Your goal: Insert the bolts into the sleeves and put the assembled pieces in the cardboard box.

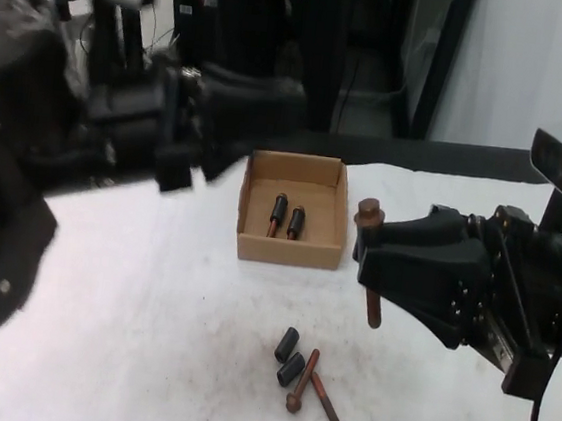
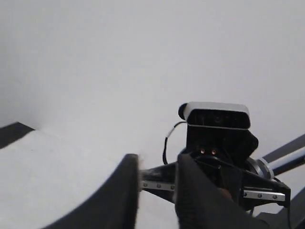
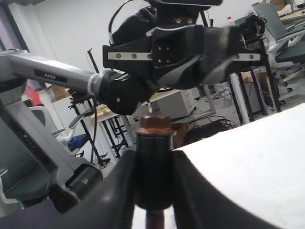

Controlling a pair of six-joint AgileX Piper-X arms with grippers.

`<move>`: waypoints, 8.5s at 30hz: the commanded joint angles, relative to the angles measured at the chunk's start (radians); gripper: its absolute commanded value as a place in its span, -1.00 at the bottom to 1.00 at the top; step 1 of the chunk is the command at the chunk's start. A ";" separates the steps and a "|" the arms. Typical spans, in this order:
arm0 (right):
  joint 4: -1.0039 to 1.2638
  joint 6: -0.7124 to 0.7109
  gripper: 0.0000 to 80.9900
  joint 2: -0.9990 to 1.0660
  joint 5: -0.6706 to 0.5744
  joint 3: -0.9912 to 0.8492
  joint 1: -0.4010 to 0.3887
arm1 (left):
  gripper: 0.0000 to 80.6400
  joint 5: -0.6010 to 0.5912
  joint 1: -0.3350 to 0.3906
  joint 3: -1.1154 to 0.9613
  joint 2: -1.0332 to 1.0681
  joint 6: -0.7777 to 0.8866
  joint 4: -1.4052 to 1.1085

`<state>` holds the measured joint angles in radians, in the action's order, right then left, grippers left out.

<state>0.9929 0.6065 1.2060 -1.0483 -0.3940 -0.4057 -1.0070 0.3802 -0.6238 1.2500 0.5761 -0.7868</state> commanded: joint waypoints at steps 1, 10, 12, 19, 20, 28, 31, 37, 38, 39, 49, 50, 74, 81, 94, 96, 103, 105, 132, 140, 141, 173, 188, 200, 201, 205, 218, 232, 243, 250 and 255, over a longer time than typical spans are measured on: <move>-0.025 -0.005 -0.98 -0.013 0.097 -0.012 0.009 | -0.99 -0.014 -0.044 -0.005 -0.033 -0.006 -0.017; -0.708 -0.314 -0.98 -0.011 0.497 -0.219 0.008 | -0.99 -0.043 -0.051 0.060 -0.047 -0.097 0.057; -0.943 -0.425 -0.98 0.004 0.625 -0.331 0.008 | -0.99 0.002 -0.051 0.094 -0.055 -0.173 0.131; -1.234 -0.540 -0.98 0.195 0.764 -0.654 0.008 | -0.99 0.429 -0.051 0.145 -0.105 -0.452 0.571; -1.267 -0.540 -0.98 0.227 0.764 -0.698 0.008 | -0.99 0.532 -0.051 0.145 -0.117 -0.500 0.641; -1.439 -0.540 -0.98 0.544 0.764 -0.966 0.008 | -0.99 0.789 -0.051 0.144 -0.205 -0.663 0.926; -1.470 -0.540 -0.98 0.633 0.771 -1.034 0.008 | -0.99 0.837 -0.051 0.144 -0.229 -0.663 0.965; -1.507 -0.540 -0.98 0.774 0.789 -1.128 0.008 | -0.99 0.852 -0.051 0.144 -0.236 -0.682 0.994; -1.514 -0.540 -0.98 0.793 0.789 -1.143 0.008 | -0.99 0.852 -0.051 0.144 -0.236 -0.682 1.001; -1.521 -0.540 -0.98 0.806 0.789 -1.159 0.008 | -0.99 0.852 -0.051 0.144 -0.236 -0.682 1.006; -1.534 -0.540 -0.98 0.863 0.789 -1.197 0.008 | -0.99 0.852 -0.051 0.144 -0.236 -0.682 1.019; -1.529 -0.540 -0.98 0.863 0.789 -1.197 0.008 | -0.99 0.852 -0.051 0.144 -0.236 -0.682 1.019; -1.500 -0.600 -0.32 0.863 0.879 -1.197 0.008 | -0.99 0.830 -0.051 0.144 -0.236 -0.682 1.018; -1.496 -0.600 -0.32 0.859 0.877 -1.198 0.008 | -0.99 0.830 -0.051 0.144 -0.236 -0.682 1.038; -2.011 -0.742 -0.15 0.757 0.758 -1.196 -0.014 | -0.99 0.751 -0.049 0.144 -0.304 -0.673 1.006; -2.045 -0.767 -0.15 0.756 0.758 -1.196 -0.026 | -0.99 0.745 -0.049 0.141 -0.315 -0.655 1.006; -2.187 -0.762 -0.15 0.751 0.758 -1.192 -0.096 | -0.99 0.639 -0.049 0.119 -0.340 -0.576 1.051; -2.208 -0.762 -0.15 0.742 0.758 -1.190 -0.122 | -0.99 0.640 -0.049 0.119 -0.355 -0.576 1.064; -2.135 -0.642 -0.39 0.429 0.856 -0.896 -0.094 | -0.99 0.409 -0.045 0.021 -0.333 -0.629 1.249; -2.135 -0.646 -0.39 0.184 0.821 -0.806 0.152 | -0.99 0.287 0.146 -0.213 -0.014 -0.826 1.361; -2.135 -0.655 -0.39 0.160 0.799 -0.796 0.189 | -0.99 0.293 0.181 -0.259 0.035 -0.886 1.403; -2.066 -0.677 -0.39 -0.277 0.596 -0.412 0.416 | 0.16 0.797 0.526 -0.686 0.579 -1.676 1.614; -2.082 -0.667 -0.39 -0.326 0.571 -0.405 0.397 | 0.13 0.946 0.497 -0.698 0.729 -1.763 1.578; -2.082 -0.670 -0.39 -0.326 0.571 -0.400 0.367 | 0.13 0.922 0.493 -0.760 0.736 -1.762 1.479; -2.082 -0.670 -0.39 -0.326 0.571 -0.400 0.367 | 0.13 0.908 0.491 -0.764 0.741 -1.755 1.481; -2.082 -0.670 -0.39 -0.326 0.571 -0.400 0.367 | 0.13 0.880 0.491 -0.764 0.759 -1.727 1.499; -2.082 -0.670 -0.39 -0.326 0.571 -0.400 0.367 | -0.01 0.780 0.499 -0.764 0.767 -1.728 1.556; -2.090 -0.688 -0.39 -0.326 0.571 -0.400 0.367 | -0.01 0.804 0.510 -0.764 0.792 -1.728 1.566; -2.096 -0.697 -0.39 -0.326 0.571 -0.400 0.367 | -0.29 0.925 0.465 -0.764 0.792 -1.748 1.563; -2.096 -0.697 -0.39 -0.326 0.571 -0.400 0.367 | -0.28 0.925 0.462 -0.764 0.792 -1.742 1.593; -2.096 -0.697 -0.39 -0.326 0.571 -0.400 0.367 | -0.28 0.925 0.462 -0.764 0.770 -1.742 1.593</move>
<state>-1.0930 -0.0814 0.8869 -0.4687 -0.7935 -0.0361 -0.1419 0.8535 -1.3890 2.0324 -1.1602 0.7780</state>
